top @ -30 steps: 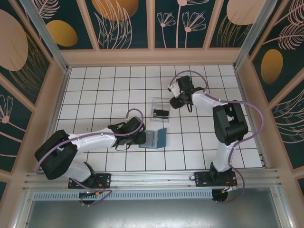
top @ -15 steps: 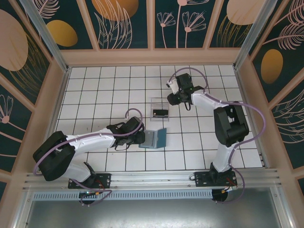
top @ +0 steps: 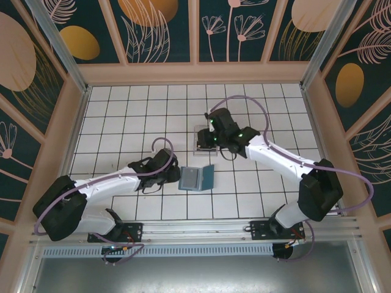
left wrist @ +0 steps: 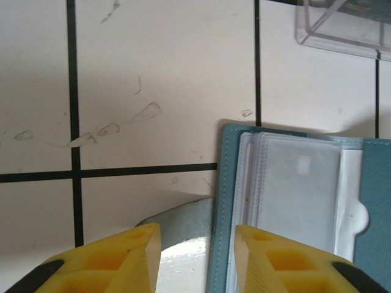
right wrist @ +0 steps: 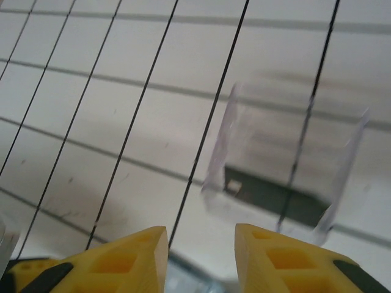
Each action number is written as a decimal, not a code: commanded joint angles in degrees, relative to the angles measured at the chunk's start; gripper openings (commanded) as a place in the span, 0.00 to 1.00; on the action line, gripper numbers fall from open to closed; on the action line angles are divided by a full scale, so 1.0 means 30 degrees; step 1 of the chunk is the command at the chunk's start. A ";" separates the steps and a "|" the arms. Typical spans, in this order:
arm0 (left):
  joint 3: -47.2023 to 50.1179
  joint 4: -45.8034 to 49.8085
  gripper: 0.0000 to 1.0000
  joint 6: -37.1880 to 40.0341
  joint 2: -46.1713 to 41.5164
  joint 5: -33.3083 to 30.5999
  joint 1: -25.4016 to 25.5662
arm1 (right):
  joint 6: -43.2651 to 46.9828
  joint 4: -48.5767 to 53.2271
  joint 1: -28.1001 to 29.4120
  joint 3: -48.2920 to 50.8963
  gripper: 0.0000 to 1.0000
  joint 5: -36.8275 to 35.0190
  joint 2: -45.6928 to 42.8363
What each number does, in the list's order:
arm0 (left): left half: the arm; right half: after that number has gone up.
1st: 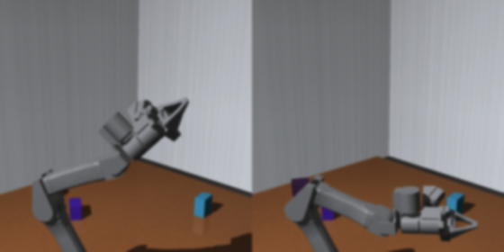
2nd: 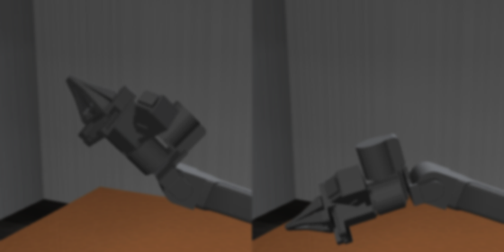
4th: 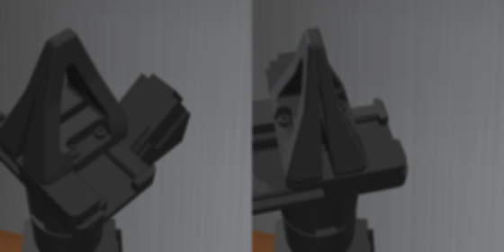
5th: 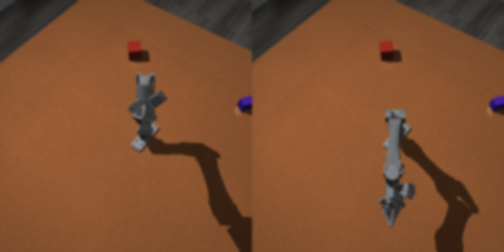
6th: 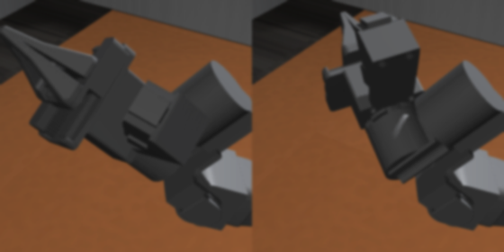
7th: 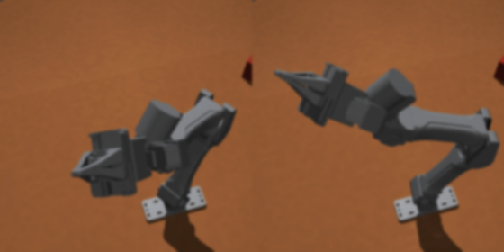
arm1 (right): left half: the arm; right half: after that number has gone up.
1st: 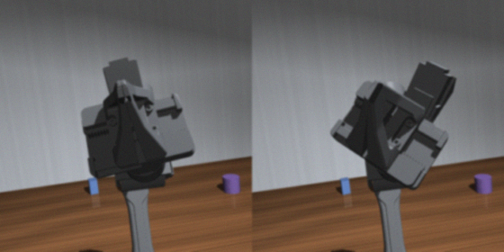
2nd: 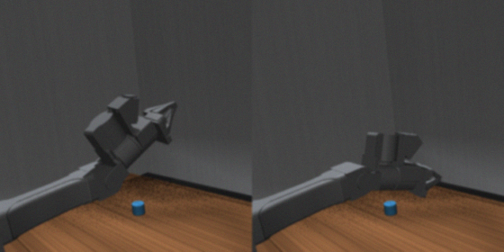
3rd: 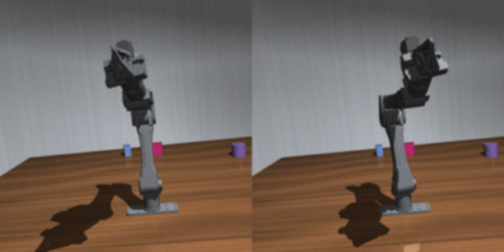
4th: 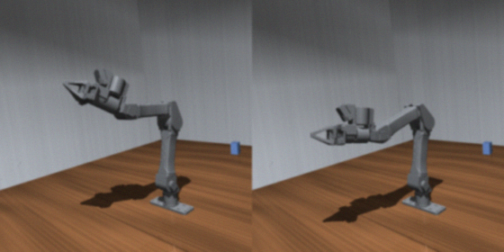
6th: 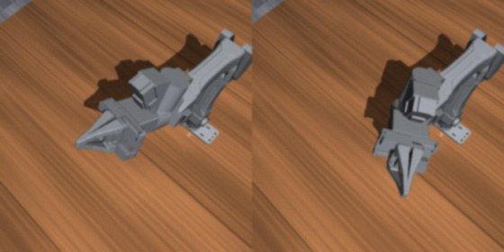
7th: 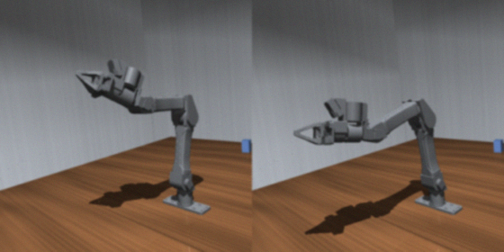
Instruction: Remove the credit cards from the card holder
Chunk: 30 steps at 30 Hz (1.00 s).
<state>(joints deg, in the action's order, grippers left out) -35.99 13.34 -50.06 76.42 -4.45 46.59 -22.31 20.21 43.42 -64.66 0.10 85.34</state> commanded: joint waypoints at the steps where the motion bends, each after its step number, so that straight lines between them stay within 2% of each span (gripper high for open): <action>1: 0.0950 -0.1112 0.35 -0.0618 -0.0564 0.0694 -0.0165 | -0.3359 0.2016 0.1822 0.0407 0.34 0.0140 0.0289; 8: 0.2917 -0.3346 0.30 -0.1410 -0.1108 0.1246 -0.0223 | -0.5024 0.2800 0.3952 0.0691 0.36 0.0121 0.1324; 15: 0.3323 -0.4023 0.29 -0.1276 -0.0734 0.1370 -0.0216 | -0.5762 0.3846 0.5231 -0.0447 0.36 -0.1086 0.4089; 22: 0.3556 -0.4404 0.30 -0.1352 -0.0824 0.1395 -0.0235 | -0.5677 0.4513 0.5738 -0.1823 0.39 -0.1649 0.6353; 30: 0.3939 -0.4073 0.30 -0.1631 -0.1936 0.1004 -0.0237 | -0.5309 0.5218 0.5779 -0.2872 0.42 -0.2200 0.7592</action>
<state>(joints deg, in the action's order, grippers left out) -24.62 1.21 -54.13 72.40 -0.51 46.39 -38.06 33.06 60.36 -71.42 -3.77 106.56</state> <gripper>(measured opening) 0.298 0.419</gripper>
